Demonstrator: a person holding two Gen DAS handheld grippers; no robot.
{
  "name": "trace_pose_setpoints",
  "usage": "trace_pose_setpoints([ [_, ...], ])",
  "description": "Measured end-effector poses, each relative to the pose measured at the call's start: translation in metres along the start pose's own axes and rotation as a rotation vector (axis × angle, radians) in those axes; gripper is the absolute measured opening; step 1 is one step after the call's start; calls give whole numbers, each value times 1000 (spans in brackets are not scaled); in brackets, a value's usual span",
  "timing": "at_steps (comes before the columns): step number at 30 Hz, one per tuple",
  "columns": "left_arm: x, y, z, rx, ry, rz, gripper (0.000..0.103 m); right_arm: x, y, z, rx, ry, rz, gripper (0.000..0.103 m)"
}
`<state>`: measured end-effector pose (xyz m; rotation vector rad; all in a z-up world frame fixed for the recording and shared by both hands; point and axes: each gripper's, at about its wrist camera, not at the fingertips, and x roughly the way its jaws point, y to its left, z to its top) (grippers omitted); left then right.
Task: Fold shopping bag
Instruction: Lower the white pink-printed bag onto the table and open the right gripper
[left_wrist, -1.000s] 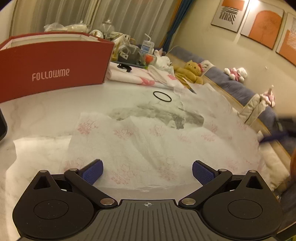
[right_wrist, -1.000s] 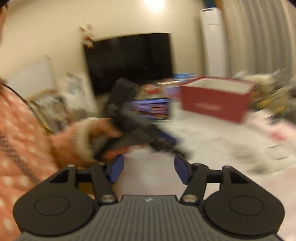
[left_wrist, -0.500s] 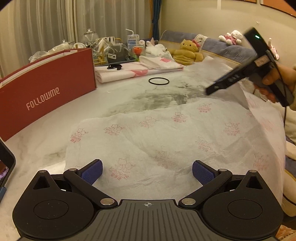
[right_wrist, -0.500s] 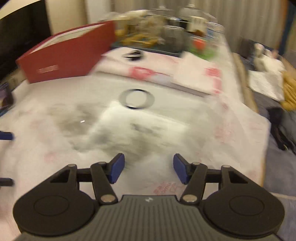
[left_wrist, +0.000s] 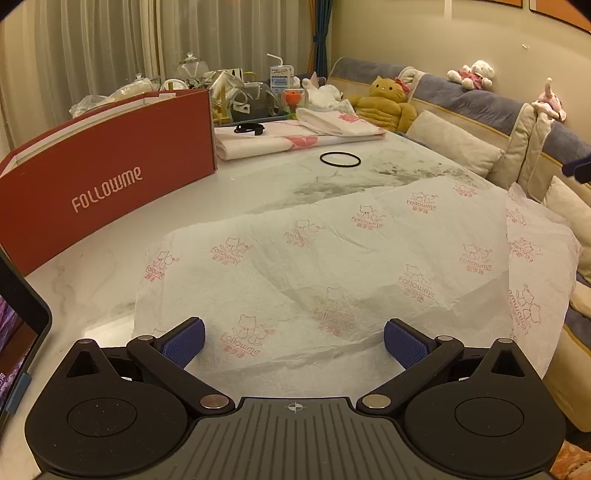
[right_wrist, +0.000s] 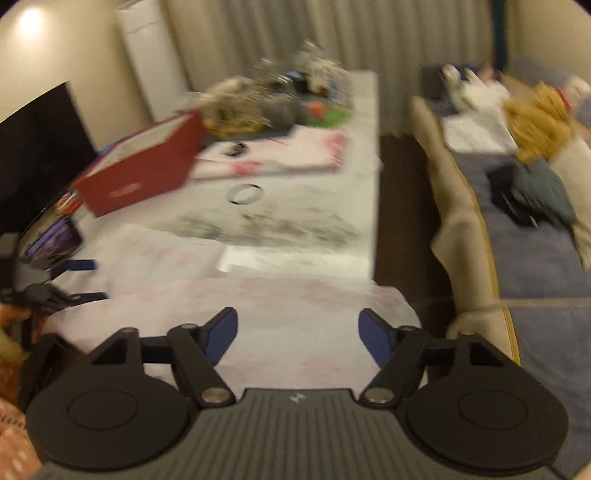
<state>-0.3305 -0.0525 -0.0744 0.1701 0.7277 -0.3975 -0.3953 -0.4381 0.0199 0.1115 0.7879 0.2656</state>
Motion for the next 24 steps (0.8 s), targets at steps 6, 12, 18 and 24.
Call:
trace_pose_setpoints([
  [6,-3,6,-2,0,11,5,103,29,30,17,-345,33,160,91],
  [12,-4,11,-2,-4,26,13,103,87,9,53,-467,223,173,90],
  [18,-1,10,0,-19,22,25,103,114,-1,62,-497,383,203,0],
  [24,3,10,3,-15,21,23,103,53,4,56,-481,188,206,0],
])
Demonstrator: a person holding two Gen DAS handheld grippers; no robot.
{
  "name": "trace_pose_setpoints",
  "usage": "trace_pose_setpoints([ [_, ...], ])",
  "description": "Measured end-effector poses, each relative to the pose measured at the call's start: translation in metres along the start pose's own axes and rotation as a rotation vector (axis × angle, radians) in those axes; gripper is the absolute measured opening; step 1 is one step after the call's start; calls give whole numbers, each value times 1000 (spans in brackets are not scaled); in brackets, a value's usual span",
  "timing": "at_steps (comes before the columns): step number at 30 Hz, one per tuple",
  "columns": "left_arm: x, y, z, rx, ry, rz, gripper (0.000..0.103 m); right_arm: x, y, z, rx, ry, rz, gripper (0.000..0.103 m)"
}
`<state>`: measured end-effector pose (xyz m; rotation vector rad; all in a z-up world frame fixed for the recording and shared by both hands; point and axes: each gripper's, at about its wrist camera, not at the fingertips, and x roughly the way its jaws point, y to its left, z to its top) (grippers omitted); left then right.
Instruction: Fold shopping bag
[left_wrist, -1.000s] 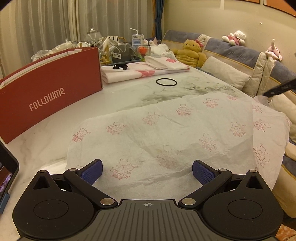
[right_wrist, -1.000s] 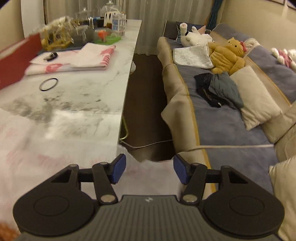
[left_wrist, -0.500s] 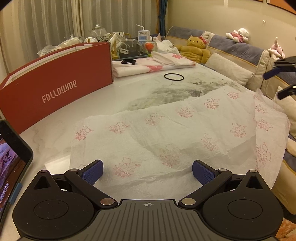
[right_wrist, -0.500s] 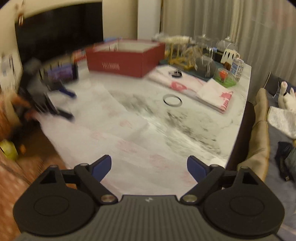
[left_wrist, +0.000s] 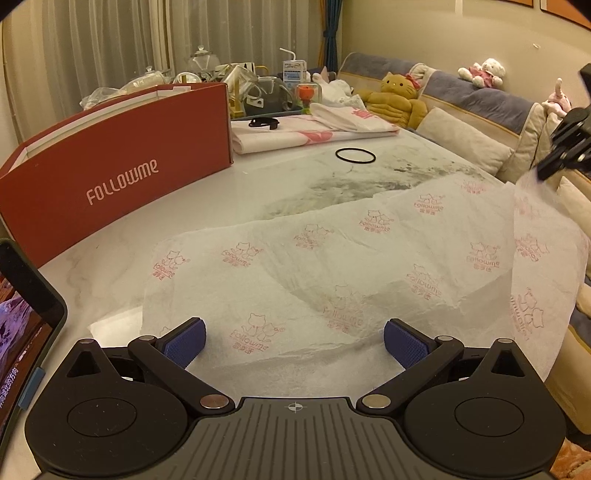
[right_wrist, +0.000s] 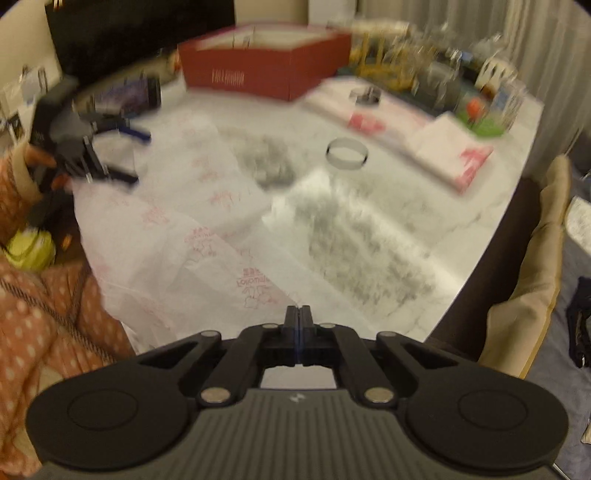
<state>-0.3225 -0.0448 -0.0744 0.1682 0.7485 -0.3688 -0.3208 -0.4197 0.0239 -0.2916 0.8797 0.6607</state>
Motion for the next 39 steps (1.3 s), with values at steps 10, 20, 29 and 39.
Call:
trace_pose_setpoints([
  [10,-1,8,-3,-27,-14,27,103,-69,99,-58,-29,-18,138,0],
  [20,-5,10,-6,-40,-8,44,103,-86,98,-97,137,-269,108,62],
  [29,-4,10,-4,-54,0,56,103,30,39,-53,343,7,-232,42],
  [39,19,16,17,-85,-2,88,103,88,-33,-6,337,-39,-307,58],
])
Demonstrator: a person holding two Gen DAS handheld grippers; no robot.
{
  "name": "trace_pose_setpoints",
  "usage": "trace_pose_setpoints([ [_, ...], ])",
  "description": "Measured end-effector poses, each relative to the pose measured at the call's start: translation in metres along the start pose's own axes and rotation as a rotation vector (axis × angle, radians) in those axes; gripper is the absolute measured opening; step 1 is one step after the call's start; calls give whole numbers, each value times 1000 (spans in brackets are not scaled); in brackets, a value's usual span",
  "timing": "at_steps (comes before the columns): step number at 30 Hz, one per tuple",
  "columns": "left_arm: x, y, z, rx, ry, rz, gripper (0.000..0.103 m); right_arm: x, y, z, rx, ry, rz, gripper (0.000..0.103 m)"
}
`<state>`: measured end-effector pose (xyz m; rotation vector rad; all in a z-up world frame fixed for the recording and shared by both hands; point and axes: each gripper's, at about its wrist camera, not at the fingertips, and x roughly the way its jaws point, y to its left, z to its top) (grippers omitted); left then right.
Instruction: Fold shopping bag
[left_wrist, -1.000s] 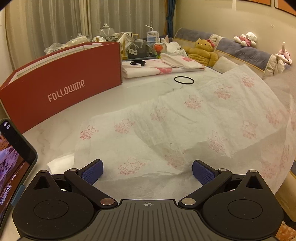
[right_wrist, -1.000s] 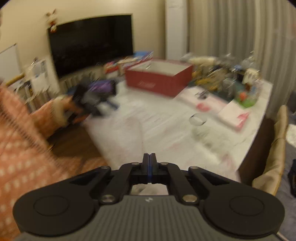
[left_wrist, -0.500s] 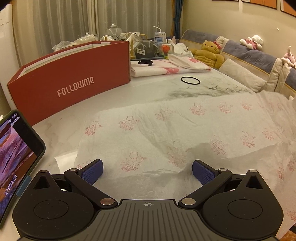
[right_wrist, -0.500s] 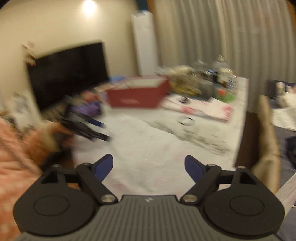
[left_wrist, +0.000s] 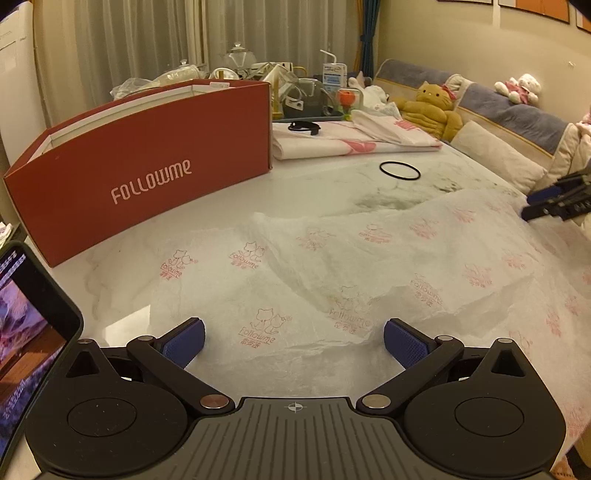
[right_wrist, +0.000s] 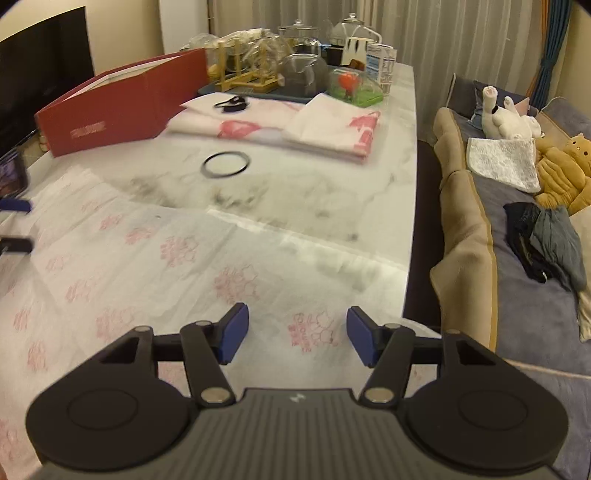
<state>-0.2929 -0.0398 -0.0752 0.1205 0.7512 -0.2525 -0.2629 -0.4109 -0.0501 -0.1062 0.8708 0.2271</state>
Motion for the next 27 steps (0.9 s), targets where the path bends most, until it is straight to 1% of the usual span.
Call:
trace_pose_setpoints([
  [4,10,3,8,-18,2,19,103,33,-9,28,-16,-39,-5,55],
  [6,15,6,12,-28,2,31,103,45,-9,37,-30,-63,-29,55],
  [8,18,9,14,-36,2,38,103,46,-6,41,-41,-61,-57,55],
  [10,19,9,14,-36,0,40,103,40,1,42,-68,-52,-118,55],
  [11,19,9,14,-37,-2,41,103,32,4,41,-66,-72,-113,55],
  [12,19,8,14,-38,-4,42,103,19,7,37,-53,-110,-83,56],
  [13,19,8,13,-39,-6,43,103,7,11,32,-43,-130,-25,56],
  [14,19,8,13,-40,-8,45,103,-6,16,24,-34,-137,53,61],
  [15,19,8,13,-39,-10,45,103,-16,21,16,-36,-129,114,67],
  [16,18,8,12,-39,-13,44,103,-23,29,6,-56,-103,149,69],
  [18,17,9,10,-38,-19,43,103,-33,40,-16,-111,-39,155,70],
  [19,16,9,9,-39,-21,44,103,-36,42,-27,-130,-9,141,70],
  [20,15,10,8,-41,-24,45,103,-39,36,-37,-122,11,122,71],
  [22,12,12,5,-44,-28,49,103,-47,19,-57,-76,39,87,82],
  [23,10,13,3,-46,-31,50,103,-51,8,-65,-40,40,49,87],
  [24,9,13,2,-48,-34,52,103,-56,-4,-72,4,33,-5,89],
  [25,7,14,0,-51,-36,56,103,-61,-15,-78,56,27,-73,88],
  [26,6,14,-1,-54,-36,59,103,-67,-21,-81,105,14,-155,80],
  [27,5,15,-2,-57,-36,62,103,-74,-23,-83,138,-11,-217,71],
])
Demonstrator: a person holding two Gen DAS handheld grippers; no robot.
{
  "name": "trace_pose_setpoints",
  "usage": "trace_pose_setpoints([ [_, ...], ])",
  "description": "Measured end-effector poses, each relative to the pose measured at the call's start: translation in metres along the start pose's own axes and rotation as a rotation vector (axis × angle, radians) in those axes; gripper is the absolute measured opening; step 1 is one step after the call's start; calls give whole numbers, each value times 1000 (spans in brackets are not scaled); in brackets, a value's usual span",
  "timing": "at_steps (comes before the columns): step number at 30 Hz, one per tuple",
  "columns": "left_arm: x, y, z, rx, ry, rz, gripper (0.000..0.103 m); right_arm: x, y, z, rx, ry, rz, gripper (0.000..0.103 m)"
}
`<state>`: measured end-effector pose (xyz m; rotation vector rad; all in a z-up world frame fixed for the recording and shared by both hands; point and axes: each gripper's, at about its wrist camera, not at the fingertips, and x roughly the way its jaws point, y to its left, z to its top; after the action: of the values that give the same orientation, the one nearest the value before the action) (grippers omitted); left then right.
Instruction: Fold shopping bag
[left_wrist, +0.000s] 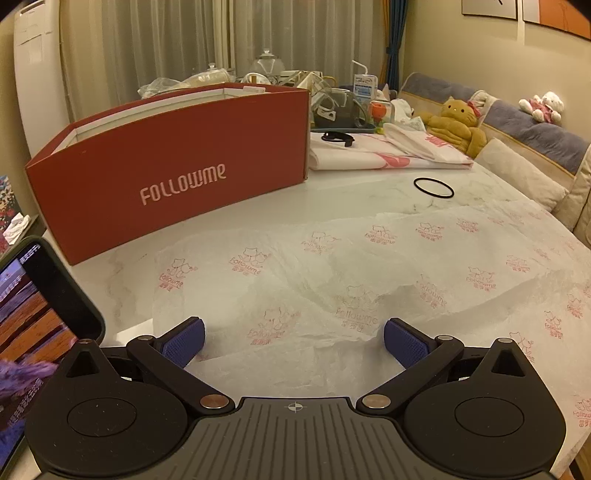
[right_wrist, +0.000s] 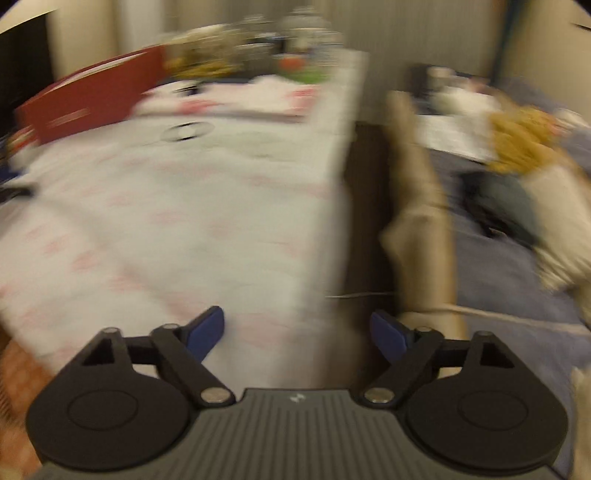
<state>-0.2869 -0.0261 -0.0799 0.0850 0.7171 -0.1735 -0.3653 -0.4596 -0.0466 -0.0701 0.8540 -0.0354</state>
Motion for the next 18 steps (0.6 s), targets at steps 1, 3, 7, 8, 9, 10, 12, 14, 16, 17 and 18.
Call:
trace_pose_setpoints([
  [1,-1,0,-1,-3,0,3,103,-7,1,-1,19,-33,2,71],
  [3,-1,0,-1,-8,1,11,103,-19,10,-3,29,-96,86,77],
  [7,-3,-1,-3,-13,3,17,103,-12,63,-1,-91,-111,247,83],
  [8,-5,-1,-4,-12,3,16,103,-7,78,0,-130,-100,277,83],
  [9,-6,0,-5,-12,3,15,103,-1,90,0,-164,-99,291,83],
  [10,-7,1,-6,-13,3,15,103,5,99,0,-195,-105,294,87],
  [12,-9,4,-8,-15,1,17,103,16,105,2,-210,-127,324,98],
  [14,-9,5,-7,-16,3,19,103,25,101,11,-205,-130,319,100],
  [16,-7,5,-5,-21,2,25,103,36,95,21,-170,-133,288,100],
  [17,-5,5,-4,-23,-1,28,103,39,92,24,-158,-136,282,100],
  [18,-3,4,-2,-24,-2,30,103,43,90,28,-146,-139,275,101],
])
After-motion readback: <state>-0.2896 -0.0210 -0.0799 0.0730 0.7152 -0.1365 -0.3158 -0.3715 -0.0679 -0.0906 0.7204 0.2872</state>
